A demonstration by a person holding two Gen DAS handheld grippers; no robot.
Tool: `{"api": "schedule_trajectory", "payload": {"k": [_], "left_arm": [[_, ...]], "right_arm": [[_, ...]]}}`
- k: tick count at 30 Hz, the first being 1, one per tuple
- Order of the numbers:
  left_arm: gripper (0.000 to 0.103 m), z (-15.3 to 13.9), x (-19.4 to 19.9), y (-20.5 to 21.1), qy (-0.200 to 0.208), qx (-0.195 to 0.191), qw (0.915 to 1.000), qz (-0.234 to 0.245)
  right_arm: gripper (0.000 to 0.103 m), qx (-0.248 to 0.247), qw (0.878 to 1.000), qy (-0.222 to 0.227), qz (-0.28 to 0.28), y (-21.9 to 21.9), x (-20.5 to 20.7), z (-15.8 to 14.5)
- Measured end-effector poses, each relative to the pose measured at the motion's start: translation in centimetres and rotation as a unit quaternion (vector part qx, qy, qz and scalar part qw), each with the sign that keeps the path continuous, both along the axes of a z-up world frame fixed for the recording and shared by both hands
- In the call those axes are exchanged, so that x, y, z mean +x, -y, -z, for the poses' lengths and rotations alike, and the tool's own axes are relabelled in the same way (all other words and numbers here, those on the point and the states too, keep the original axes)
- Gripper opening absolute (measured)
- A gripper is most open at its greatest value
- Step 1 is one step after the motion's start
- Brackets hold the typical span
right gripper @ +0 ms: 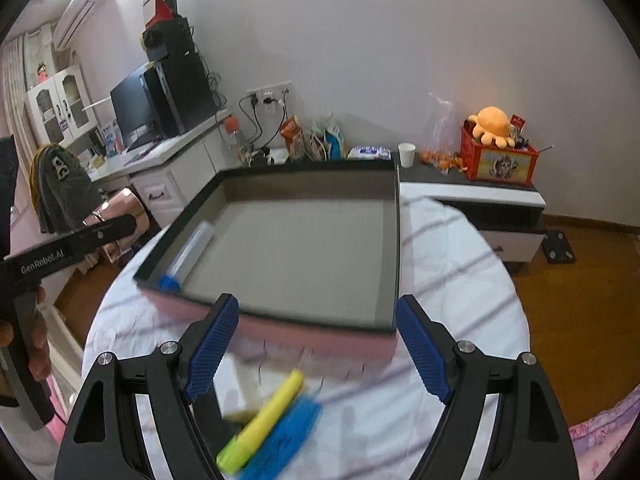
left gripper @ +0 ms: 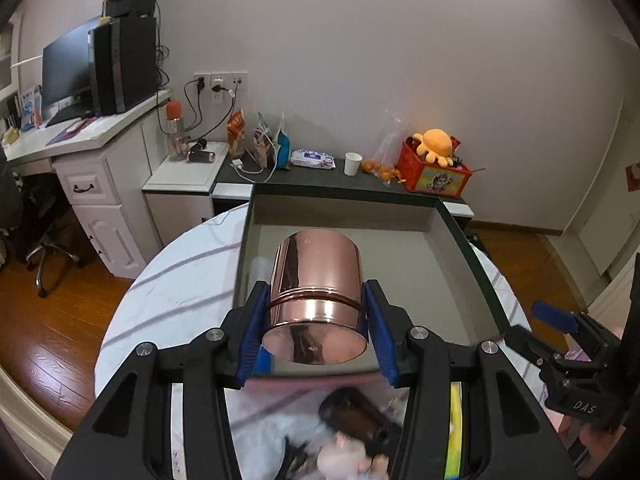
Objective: Organize rigid objects
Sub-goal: 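Carry the copper cup with the left gripper into the box and release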
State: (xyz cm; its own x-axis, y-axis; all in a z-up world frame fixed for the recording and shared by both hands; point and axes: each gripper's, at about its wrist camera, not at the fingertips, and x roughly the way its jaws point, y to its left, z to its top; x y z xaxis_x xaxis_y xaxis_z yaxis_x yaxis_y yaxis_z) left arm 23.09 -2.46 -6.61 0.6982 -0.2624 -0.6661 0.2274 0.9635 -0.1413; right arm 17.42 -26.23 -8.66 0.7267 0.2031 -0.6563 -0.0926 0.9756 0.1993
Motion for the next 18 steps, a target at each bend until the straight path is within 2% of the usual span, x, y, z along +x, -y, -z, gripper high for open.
{"api": "schedule_trajectory", "payload": {"k": [4, 8, 14, 18], "left_arm": [[0.048, 1.3, 2.5, 1.0, -0.019, -0.003, 0.9998, -0.002], [0.048, 4.0, 3.9, 1.6, -0.048, 0.012, 0.9987, -0.011], [0.048, 7.8, 4.3, 1.6, -0.090, 0.038, 0.9947, -0.031], [0.048, 8.3, 3.6, 1.3, -0.089, 0.055, 0.9935, -0.043]], "right_arm": [[0.082, 0.007, 1.000, 0.003, 0.008, 0.4, 2.5, 0.1], [0.082, 0.007, 1.000, -0.005, 0.007, 0.7, 4.4, 1.0], [0.082, -0.001, 1.000, -0.026, 0.002, 0.8, 6.4, 3.2], [0.083, -0.011, 1.000, -0.025, 0.006, 0.7, 7.0, 3.3]]}}
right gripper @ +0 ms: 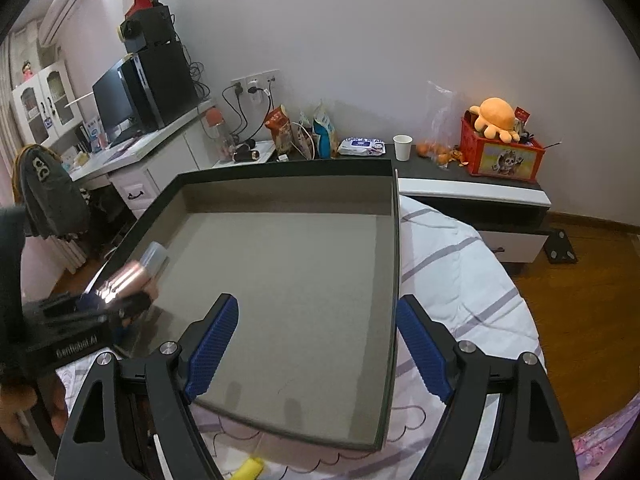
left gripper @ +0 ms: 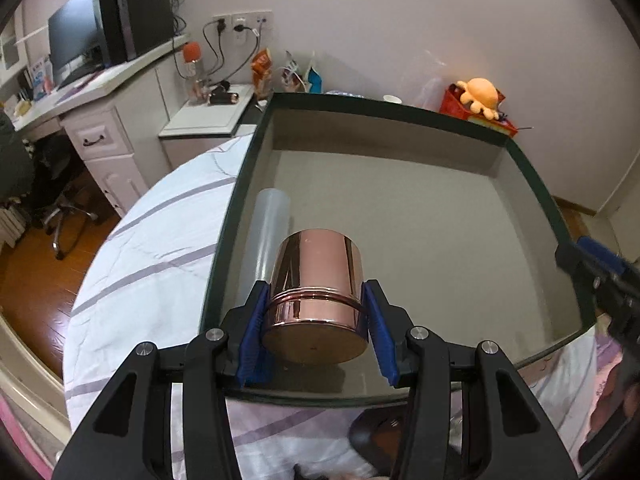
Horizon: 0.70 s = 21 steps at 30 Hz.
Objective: Organize rigid objects
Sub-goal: 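Carry the copper cup with the left gripper into the box and release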
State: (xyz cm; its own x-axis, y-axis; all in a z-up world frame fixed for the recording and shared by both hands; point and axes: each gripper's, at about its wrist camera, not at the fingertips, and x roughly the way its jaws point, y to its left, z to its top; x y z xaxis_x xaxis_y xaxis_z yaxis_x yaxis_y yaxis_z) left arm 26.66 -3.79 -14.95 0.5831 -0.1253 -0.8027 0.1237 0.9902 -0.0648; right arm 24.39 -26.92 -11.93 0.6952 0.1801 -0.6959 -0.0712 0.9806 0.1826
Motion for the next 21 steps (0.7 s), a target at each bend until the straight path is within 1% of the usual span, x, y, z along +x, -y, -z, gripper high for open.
{"api": "schedule_trajectory", "payload": {"k": [2, 4, 7, 8, 9, 10, 11, 12, 13, 14, 15, 18, 20, 21], "left_arm": [[0.049, 0.0, -0.4, 0.0, -0.001, 0.001, 1.0000, -0.003], [0.051, -0.1, -0.6, 0.2, 0.002, 0.014, 0.9999, -0.003], [0.050, -0.2, -1.0, -0.1, 0.002, 0.004, 1.0000, -0.004], [0.052, -0.3, -1.2, -0.1, 0.002, 0.003, 1.0000, -0.005], [0.056, -0.5, -1.4, -0.2, 0.003, 0.006, 0.9999, -0.008], [0.063, -0.7, -1.9, -0.3, 0.008, 0.005, 0.9999, -0.007], [0.070, -1.0, -2.3, -0.4, 0.009, -0.005, 0.9999, -0.001], [0.074, -1.2, -2.6, -0.4, 0.012, -0.012, 0.9998, 0.001], [0.081, -1.6, -3.0, -0.5, 0.017, -0.012, 0.9998, -0.003], [0.084, -2.1, -3.4, -0.6, 0.024, -0.007, 0.9997, -0.005], [0.084, -2.5, -3.8, -0.8, 0.033, -0.005, 0.9994, -0.004], [0.086, -3.8, -5.0, -2.0, 0.048, -0.015, 0.9987, -0.004], [0.091, -4.5, -5.9, -3.1, 0.060, -0.011, 0.9980, -0.018], [0.092, -4.8, -6.3, -3.4, 0.065, -0.008, 0.9976, -0.023]], "right_arm": [[0.083, -0.001, 1.000, 0.004, -0.003, -0.1, 0.1, -0.2], [0.083, 0.005, 1.000, 0.006, -0.012, -0.5, 0.1, -0.4], [0.083, -0.013, 1.000, 0.010, -0.023, -1.4, 0.2, -0.6], [0.083, -0.012, 1.000, 0.009, -0.027, -1.5, 0.3, -0.6], [0.083, -0.008, 0.999, 0.008, -0.031, -1.6, 0.3, -0.6], [0.083, -0.006, 0.999, 0.004, -0.035, -1.7, 0.4, -0.6], [0.083, -0.006, 0.999, 0.003, -0.036, -1.7, 0.4, -0.5], [0.083, -0.007, 0.999, 0.002, -0.035, -1.7, 0.4, -0.5], [0.083, -0.007, 0.999, 0.001, -0.035, -1.6, 0.4, -0.5], [0.083, -0.005, 0.999, -0.001, -0.035, -1.6, 0.4, -0.4], [0.083, -0.005, 0.999, -0.002, -0.034, -1.6, 0.4, -0.4], [0.083, -0.006, 0.999, -0.004, -0.035, -1.7, 0.2, -0.5], [0.083, -0.001, 0.999, -0.005, -0.038, -1.7, 0.0, -0.5], [0.083, 0.002, 0.999, -0.006, -0.039, -1.7, -0.2, -0.6]]}}
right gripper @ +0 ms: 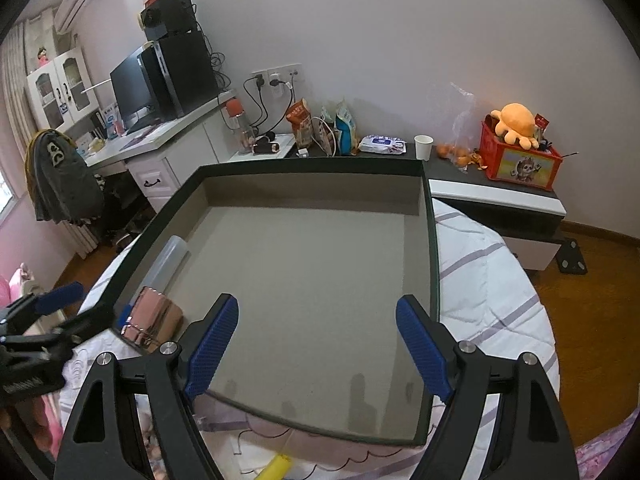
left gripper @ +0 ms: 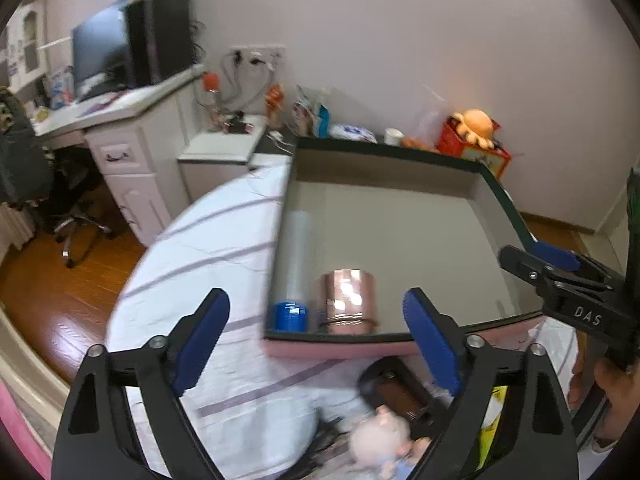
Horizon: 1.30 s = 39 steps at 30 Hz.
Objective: Organize rigid objects
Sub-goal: 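Carry the copper cup with the left gripper into the box and release, then withdraw the left gripper from the box over the table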
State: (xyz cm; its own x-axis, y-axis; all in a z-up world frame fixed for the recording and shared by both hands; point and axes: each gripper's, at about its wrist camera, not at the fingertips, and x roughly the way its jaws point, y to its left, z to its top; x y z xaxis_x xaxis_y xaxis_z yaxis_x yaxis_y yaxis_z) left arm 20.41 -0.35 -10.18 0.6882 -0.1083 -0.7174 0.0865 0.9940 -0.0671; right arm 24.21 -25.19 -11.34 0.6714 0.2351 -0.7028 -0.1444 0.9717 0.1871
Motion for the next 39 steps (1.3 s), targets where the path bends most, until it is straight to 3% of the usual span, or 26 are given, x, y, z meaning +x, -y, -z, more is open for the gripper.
{"api": "schedule_trajectory", "payload": {"k": [2, 10, 23, 39], "left_arm": [[0.098, -0.5, -0.8, -1.1, 0.008, 0.004, 0.9999, -0.011], [0.099, -1.2, -3.8, -3.0, 0.019, 0.019, 0.9991, -0.032], [0.102, -3.1, -10.0, -0.2, 0.050, 0.027, 0.9982, 0.021], [0.103, -4.7, -14.6, -2.5, 0.076, 0.015, 0.9970, 0.006]], "right_arm": [[0.083, 0.003, 1.000, 0.000, 0.000, -0.1, -0.3, -0.3], [0.083, 0.009, 1.000, 0.016, 0.010, -0.1, -3.3, -2.4], [0.083, -0.006, 0.999, 0.024, 0.035, -0.7, -11.2, -4.3], [0.083, -0.019, 0.998, 0.032, 0.045, -1.3, -16.7, -4.9]]}}
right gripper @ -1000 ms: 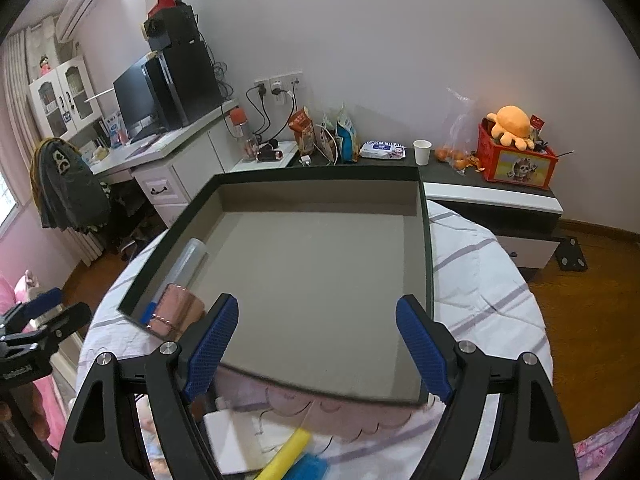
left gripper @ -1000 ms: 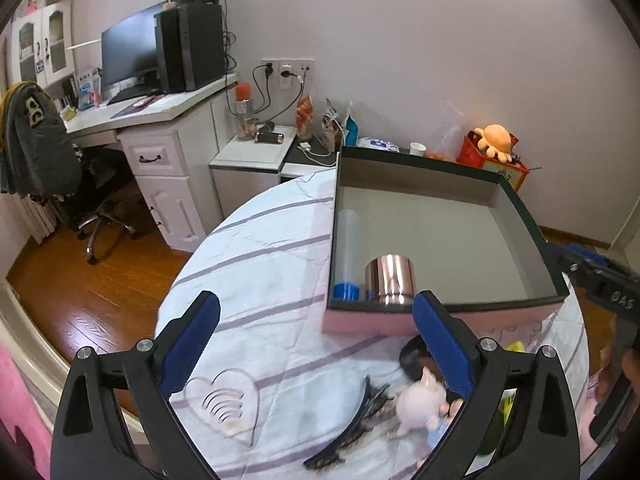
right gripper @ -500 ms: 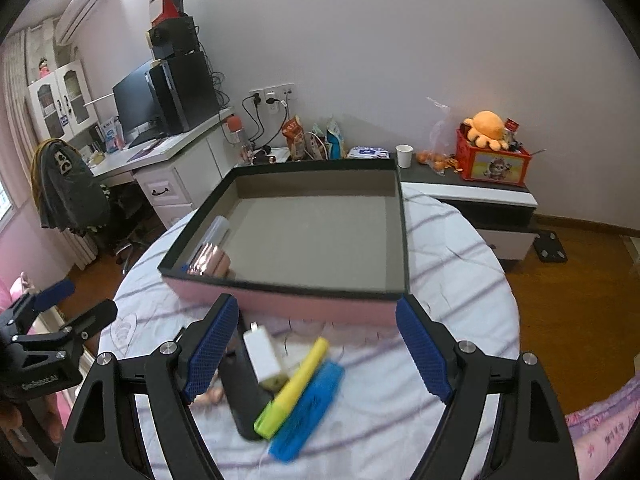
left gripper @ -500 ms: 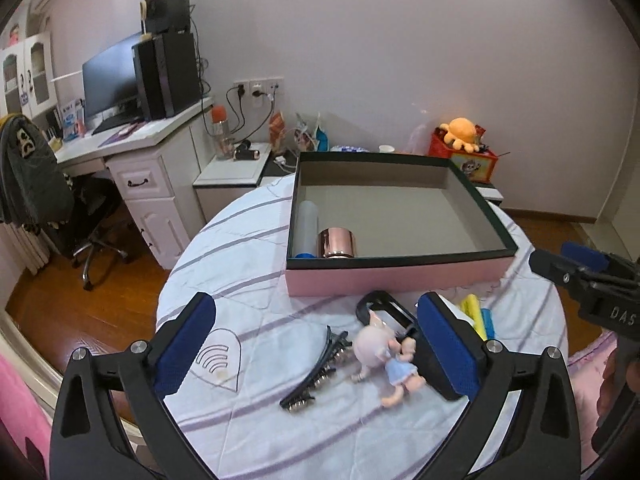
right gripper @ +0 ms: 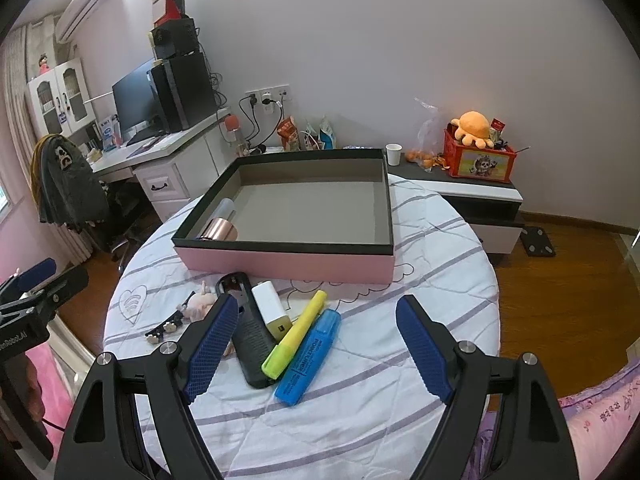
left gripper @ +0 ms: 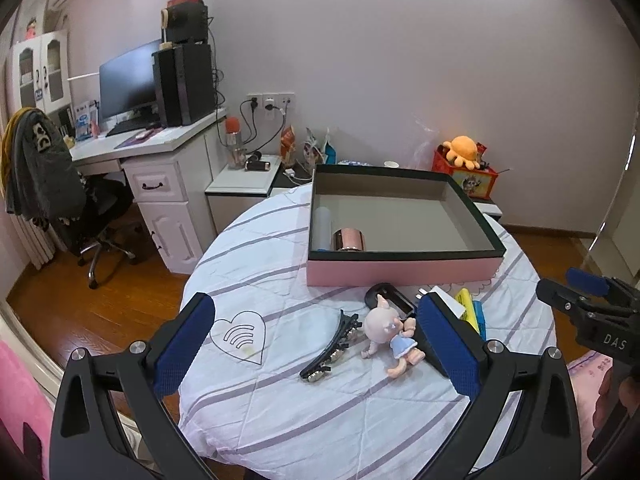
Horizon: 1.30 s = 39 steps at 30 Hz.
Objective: Organize rigid objects
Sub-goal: 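Withdraw the left gripper from the box over the table, then lower the right gripper onto the white charger and close on it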
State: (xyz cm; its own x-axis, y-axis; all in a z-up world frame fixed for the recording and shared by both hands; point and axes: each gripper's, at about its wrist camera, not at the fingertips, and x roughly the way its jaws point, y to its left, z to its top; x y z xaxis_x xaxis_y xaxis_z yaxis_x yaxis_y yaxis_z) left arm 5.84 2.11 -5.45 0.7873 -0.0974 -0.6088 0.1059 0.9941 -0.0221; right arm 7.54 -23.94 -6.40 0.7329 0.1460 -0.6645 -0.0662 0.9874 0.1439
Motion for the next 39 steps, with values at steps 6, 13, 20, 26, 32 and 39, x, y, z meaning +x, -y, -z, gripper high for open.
{"api": "schedule_trajectory", "payload": {"k": [6, 13, 20, 26, 32, 39], "left_arm": [[0.103, 0.7, 0.2, 0.3, -0.008, 0.006, 0.9999, 0.003], [0.103, 2.8, 1.7, 0.7, -0.036, 0.014, 0.9992, 0.010], [0.103, 4.5, 3.3, 0.9, -0.058, 0.029, 0.9978, 0.014], [0.103, 5.3, 4.7, 0.4, -0.070, 0.028, 0.9971, 0.012], [0.103, 6.0, 5.6, -0.3, -0.080, 0.022, 0.9965, 0.007], [0.103, 6.1, 5.9, -0.7, -0.081, 0.019, 0.9965, 0.004]], "right_arm": [[0.083, -0.009, 1.000, -0.001, -0.012, -0.8, 0.0, 0.3], [0.083, -0.044, 0.997, -0.013, -0.054, -2.8, 2.0, 2.4], [0.066, -0.077, 0.990, -0.052, -0.107, -5.4, 6.1, 5.4], [0.048, -0.084, 0.983, -0.089, -0.135, -6.4, 8.9, 7.7], [0.028, -0.071, 0.977, -0.122, -0.157, -6.4, 9.8, 9.1], [0.024, -0.005, 0.983, -0.113, -0.147, -4.3, 9.6, 8.0]]}}
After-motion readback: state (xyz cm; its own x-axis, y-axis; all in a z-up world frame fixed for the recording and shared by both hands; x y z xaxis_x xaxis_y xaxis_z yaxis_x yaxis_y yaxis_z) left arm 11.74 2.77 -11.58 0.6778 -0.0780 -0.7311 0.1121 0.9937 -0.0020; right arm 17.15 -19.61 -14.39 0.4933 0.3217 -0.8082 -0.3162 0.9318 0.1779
